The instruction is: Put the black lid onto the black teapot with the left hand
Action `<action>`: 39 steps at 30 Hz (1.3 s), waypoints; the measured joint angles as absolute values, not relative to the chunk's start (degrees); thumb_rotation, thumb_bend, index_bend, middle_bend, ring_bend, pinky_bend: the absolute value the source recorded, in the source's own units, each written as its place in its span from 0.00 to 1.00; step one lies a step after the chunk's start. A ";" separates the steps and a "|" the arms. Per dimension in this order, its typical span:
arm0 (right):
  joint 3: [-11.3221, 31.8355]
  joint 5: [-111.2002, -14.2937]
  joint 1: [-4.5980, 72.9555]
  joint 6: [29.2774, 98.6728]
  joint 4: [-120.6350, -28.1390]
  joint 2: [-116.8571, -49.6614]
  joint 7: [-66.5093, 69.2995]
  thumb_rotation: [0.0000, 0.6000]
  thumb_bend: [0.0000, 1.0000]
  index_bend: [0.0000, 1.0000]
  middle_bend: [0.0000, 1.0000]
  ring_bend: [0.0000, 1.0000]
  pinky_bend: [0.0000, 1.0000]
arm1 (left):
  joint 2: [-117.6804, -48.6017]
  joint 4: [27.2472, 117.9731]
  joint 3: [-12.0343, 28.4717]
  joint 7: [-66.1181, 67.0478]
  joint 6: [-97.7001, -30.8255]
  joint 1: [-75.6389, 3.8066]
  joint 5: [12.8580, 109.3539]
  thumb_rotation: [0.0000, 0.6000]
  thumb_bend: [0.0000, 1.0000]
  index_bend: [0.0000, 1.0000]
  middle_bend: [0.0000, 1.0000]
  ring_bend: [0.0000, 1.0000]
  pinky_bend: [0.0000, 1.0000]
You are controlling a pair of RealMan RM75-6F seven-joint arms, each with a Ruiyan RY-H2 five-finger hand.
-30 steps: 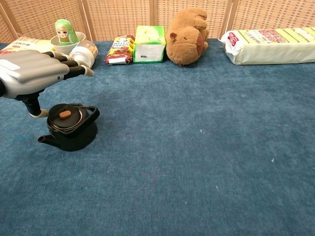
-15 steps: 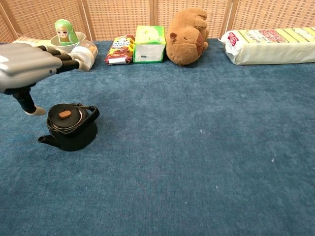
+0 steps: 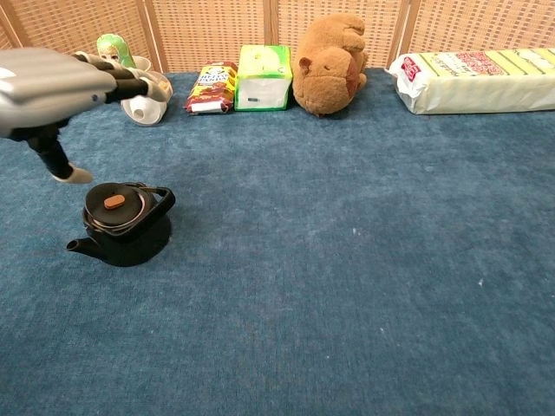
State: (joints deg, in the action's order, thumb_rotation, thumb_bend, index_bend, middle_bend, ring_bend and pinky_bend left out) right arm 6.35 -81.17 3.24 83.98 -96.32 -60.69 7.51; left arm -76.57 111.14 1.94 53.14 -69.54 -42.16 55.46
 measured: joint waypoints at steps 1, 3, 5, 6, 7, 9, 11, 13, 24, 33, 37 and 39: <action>6.39 -81.11 3.24 83.97 -96.31 -60.66 7.61 1.00 0.12 0.07 0.07 0.07 0.00 | -77.04 110.68 1.98 53.35 -69.40 -42.31 55.22 1.00 0.20 0.06 0.00 0.00 0.00; 6.46 -81.00 3.24 83.94 -96.23 -60.58 7.83 1.00 0.12 0.07 0.07 0.07 0.00 | -78.03 109.75 2.10 53.65 -69.12 -42.60 54.65 1.00 0.20 0.06 0.00 0.00 0.00; 6.48 -81.00 3.26 83.89 -96.14 -60.54 7.93 1.00 0.12 0.07 0.07 0.07 0.00 | -78.72 109.09 2.16 53.70 -68.98 -42.74 54.30 1.00 0.20 0.06 0.00 0.00 0.00; 6.45 -81.01 3.27 83.85 -96.11 -60.54 7.95 1.00 0.12 0.07 0.07 0.07 0.00 | -79.07 108.73 2.17 53.73 -68.93 -42.79 54.10 1.00 0.20 0.06 0.00 0.00 0.00; 6.43 -81.04 3.28 83.80 -96.09 -60.54 7.95 1.00 0.12 0.07 0.07 0.07 0.00 | -79.23 108.53 2.15 53.77 -68.94 -42.80 53.97 1.00 0.20 0.06 0.00 0.00 0.00; 6.39 -81.10 3.30 83.79 -96.06 -60.57 7.94 1.00 0.12 0.07 0.07 0.07 0.00 | -79.41 108.22 2.06 53.88 -69.07 -42.77 53.79 1.00 0.20 0.06 0.00 0.00 0.00; 6.37 -81.18 3.30 83.83 -96.10 -60.60 7.86 1.00 0.12 0.07 0.07 0.07 0.00 | -79.45 107.96 1.89 53.96 -69.13 -42.70 53.60 1.00 0.20 0.06 0.00 0.00 0.00; 6.36 -81.23 3.29 83.89 -96.15 -60.61 7.77 1.00 0.12 0.07 0.07 0.07 0.00 | -79.50 107.66 1.71 53.91 -69.01 -42.62 53.37 1.00 0.20 0.06 0.00 0.00 0.00; 6.37 -81.07 3.33 83.81 -96.11 -60.77 7.44 1.00 0.12 0.07 0.07 0.07 0.00 | -78.14 107.35 1.39 52.00 -68.75 -42.05 53.52 1.00 0.20 0.06 0.00 0.00 0.00; 6.32 -81.06 3.34 83.74 -96.04 -60.84 7.28 1.00 0.12 0.07 0.07 0.07 0.00 | -74.18 110.59 1.76 48.72 -70.07 -40.79 56.13 1.00 0.16 0.01 0.00 0.00 0.00; 6.33 -81.06 3.35 83.78 -96.00 -60.90 7.17 1.00 0.12 0.07 0.07 0.07 0.00 | -70.87 112.42 1.13 47.03 -71.08 -39.34 57.51 1.00 0.11 0.00 0.00 0.00 0.00; 6.33 -81.12 3.31 83.94 -96.06 -60.94 7.05 1.00 0.12 0.07 0.07 0.07 0.00 | -68.62 113.47 0.36 45.86 -71.74 -38.18 58.47 1.00 0.10 0.00 0.00 0.00 0.00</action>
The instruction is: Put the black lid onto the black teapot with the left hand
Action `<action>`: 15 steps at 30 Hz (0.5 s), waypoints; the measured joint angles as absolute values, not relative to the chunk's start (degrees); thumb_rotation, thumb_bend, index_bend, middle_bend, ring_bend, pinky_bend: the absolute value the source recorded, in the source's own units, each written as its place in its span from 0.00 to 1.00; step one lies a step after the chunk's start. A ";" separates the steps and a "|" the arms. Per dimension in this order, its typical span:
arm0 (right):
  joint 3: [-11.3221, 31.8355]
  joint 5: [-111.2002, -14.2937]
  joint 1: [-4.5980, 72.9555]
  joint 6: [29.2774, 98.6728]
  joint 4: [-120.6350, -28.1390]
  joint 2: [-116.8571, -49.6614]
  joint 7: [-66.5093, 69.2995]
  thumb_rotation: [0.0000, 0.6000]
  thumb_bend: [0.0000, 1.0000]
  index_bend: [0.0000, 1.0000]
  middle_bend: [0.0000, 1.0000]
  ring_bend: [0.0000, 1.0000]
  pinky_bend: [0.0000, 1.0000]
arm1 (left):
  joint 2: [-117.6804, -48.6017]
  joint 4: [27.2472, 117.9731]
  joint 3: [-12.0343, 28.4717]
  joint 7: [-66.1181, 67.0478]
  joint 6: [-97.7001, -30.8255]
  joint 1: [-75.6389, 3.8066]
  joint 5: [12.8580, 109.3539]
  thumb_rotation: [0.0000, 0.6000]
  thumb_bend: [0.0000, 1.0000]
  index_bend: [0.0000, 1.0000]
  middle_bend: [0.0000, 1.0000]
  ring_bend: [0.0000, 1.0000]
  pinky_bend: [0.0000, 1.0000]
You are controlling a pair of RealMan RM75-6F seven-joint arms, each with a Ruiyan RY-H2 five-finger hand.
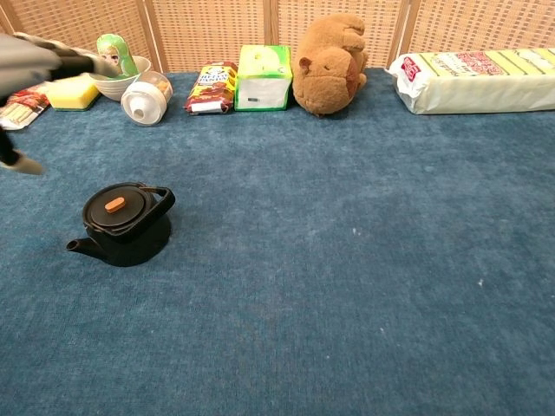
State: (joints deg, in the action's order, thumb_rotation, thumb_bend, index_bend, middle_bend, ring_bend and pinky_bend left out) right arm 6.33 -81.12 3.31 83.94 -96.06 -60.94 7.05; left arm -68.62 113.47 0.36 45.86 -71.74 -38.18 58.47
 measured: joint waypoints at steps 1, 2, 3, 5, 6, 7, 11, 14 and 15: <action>6.32 -81.17 3.29 84.01 -96.10 -60.96 6.99 1.00 0.12 0.07 0.07 0.07 0.00 | -67.51 113.88 -0.06 45.07 -72.06 -37.55 59.12 1.00 0.09 0.00 0.00 0.00 0.00; 6.31 -81.25 3.27 84.10 -96.15 -60.98 6.95 1.00 0.12 0.07 0.07 0.07 0.00 | -66.36 114.21 -0.51 44.10 -72.43 -36.85 59.93 1.00 0.09 0.00 0.00 0.00 0.00; 6.30 -81.36 3.23 84.23 -96.20 -61.01 6.86 1.00 0.12 0.07 0.07 0.07 0.00 | -64.91 114.48 -1.11 42.61 -73.02 -35.87 61.28 1.00 0.08 0.00 0.00 0.00 0.00; 6.26 -81.49 3.21 84.34 -96.22 -61.09 6.68 1.00 0.12 0.07 0.07 0.07 0.00 | -63.37 114.46 -2.02 40.02 -74.22 -34.22 63.87 1.00 0.08 0.00 0.00 0.00 0.00; 6.23 -81.56 3.21 84.37 -96.23 -61.17 6.56 1.00 0.12 0.07 0.07 0.07 0.00 | -62.63 114.17 -2.63 37.94 -75.30 -32.96 65.88 1.00 0.08 0.00 0.00 0.00 0.00; 6.19 -81.62 3.22 84.37 -96.23 -61.21 6.50 1.00 0.12 0.07 0.07 0.07 0.00 | -62.14 113.81 -3.09 36.19 -76.24 -31.95 67.41 1.00 0.08 0.00 0.00 0.00 0.00; 6.09 -81.84 3.27 84.40 -96.20 -61.47 5.94 1.00 0.12 0.07 0.07 0.07 0.00 | -60.69 110.63 -5.08 27.18 -81.42 -26.80 73.74 1.00 0.08 0.00 0.00 0.00 0.00; 6.03 -82.00 3.25 84.62 -96.17 -61.78 5.41 1.00 0.12 0.07 0.07 0.07 0.00 | -60.33 106.70 -6.54 19.67 -86.68 -21.77 77.89 1.00 0.08 0.00 0.00 0.00 0.00; 6.00 -82.06 3.24 84.68 -96.18 -61.85 5.32 1.00 0.12 0.07 0.07 0.07 0.00 | -60.34 104.95 -7.12 16.88 -88.93 -19.52 79.34 1.00 0.08 0.00 0.00 0.00 0.00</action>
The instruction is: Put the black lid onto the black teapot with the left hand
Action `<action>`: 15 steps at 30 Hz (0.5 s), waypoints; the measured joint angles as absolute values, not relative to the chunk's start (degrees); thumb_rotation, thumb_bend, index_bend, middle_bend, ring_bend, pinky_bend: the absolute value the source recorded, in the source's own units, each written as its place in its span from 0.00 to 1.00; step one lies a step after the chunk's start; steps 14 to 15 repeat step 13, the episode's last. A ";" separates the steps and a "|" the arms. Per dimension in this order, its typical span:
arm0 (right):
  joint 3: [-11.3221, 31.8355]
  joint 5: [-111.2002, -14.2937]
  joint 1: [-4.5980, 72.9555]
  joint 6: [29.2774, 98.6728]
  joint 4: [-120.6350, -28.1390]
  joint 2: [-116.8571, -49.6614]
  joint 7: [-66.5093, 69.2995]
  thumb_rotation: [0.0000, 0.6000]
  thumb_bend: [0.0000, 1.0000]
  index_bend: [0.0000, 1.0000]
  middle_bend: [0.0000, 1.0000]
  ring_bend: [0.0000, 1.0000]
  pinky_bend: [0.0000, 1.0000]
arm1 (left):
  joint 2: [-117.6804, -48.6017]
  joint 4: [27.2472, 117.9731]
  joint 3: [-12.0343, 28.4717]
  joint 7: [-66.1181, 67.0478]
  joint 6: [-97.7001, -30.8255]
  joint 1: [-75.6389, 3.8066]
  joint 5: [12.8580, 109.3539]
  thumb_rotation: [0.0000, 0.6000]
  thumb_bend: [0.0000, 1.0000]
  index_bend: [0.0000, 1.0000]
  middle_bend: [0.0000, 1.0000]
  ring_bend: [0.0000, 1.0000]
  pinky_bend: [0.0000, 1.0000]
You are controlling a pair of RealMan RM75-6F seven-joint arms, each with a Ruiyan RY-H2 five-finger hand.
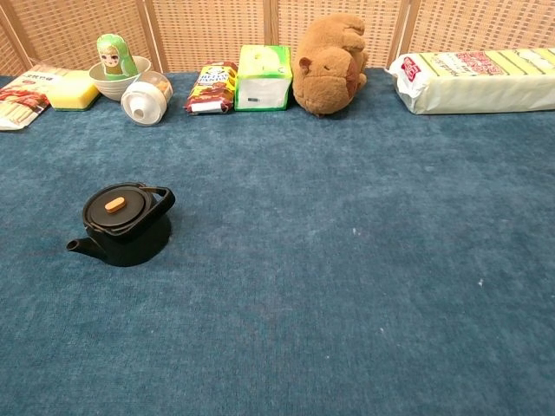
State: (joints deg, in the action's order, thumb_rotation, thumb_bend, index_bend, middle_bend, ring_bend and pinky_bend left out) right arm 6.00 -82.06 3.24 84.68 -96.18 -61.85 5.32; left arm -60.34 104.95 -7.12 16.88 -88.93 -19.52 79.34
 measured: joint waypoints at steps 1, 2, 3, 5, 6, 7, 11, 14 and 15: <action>5.98 -82.13 3.22 84.74 -96.22 -61.88 5.30 1.00 0.12 0.07 0.07 0.07 0.00 | -60.40 103.61 -7.55 14.95 -90.60 -17.84 80.31 1.00 0.08 0.00 0.00 0.00 0.00; 5.98 -82.23 3.20 84.87 -96.31 -61.89 5.27 1.00 0.12 0.07 0.07 0.07 0.00 | -60.50 102.26 -7.97 13.26 -92.16 -16.21 81.15 1.00 0.08 0.00 0.00 0.00 0.00; 5.97 -82.30 3.16 84.99 -96.37 -61.85 5.29 1.00 0.12 0.07 0.07 0.07 0.00 | -60.65 100.61 -8.50 11.42 -93.93 -14.15 81.97 1.00 0.08 0.00 0.00 0.00 0.00; 5.97 -82.47 3.04 85.29 -96.53 -61.72 5.45 1.00 0.12 0.07 0.07 0.07 0.00 | -60.89 99.03 -9.17 8.97 -95.89 -11.42 82.60 1.00 0.08 0.00 0.00 0.00 0.00; 5.97 -82.55 2.97 85.41 -96.62 -61.61 5.60 1.00 0.12 0.07 0.07 0.07 0.00 | -61.08 98.40 -9.52 7.48 -96.97 -9.91 82.97 1.00 0.08 0.00 0.00 0.00 0.00; 5.98 -82.57 2.92 85.50 -96.69 -61.52 5.72 1.00 0.12 0.07 0.07 0.07 0.00 | -61.25 97.89 -9.72 6.50 -97.69 -8.88 83.24 1.00 0.08 0.00 0.00 0.00 0.00; 6.00 -82.78 2.78 85.78 -96.91 -61.22 6.08 1.00 0.12 0.07 0.07 0.07 0.00 | -62.22 96.58 -9.92 5.67 -99.19 -6.01 83.94 1.00 0.08 0.00 0.00 0.00 0.00; 5.99 -82.99 2.70 85.98 -97.04 -61.07 6.31 1.00 0.12 0.07 0.07 0.07 0.00 | -62.59 96.75 -9.80 6.24 -98.96 -5.27 83.89 1.00 0.08 0.00 0.00 0.00 0.00; 5.99 -82.99 2.70 85.98 -97.04 -61.07 6.31 1.00 0.12 0.07 0.07 0.07 0.00 | -62.59 96.75 -9.80 6.24 -98.96 -5.27 83.89 1.00 0.08 0.00 0.00 0.00 0.00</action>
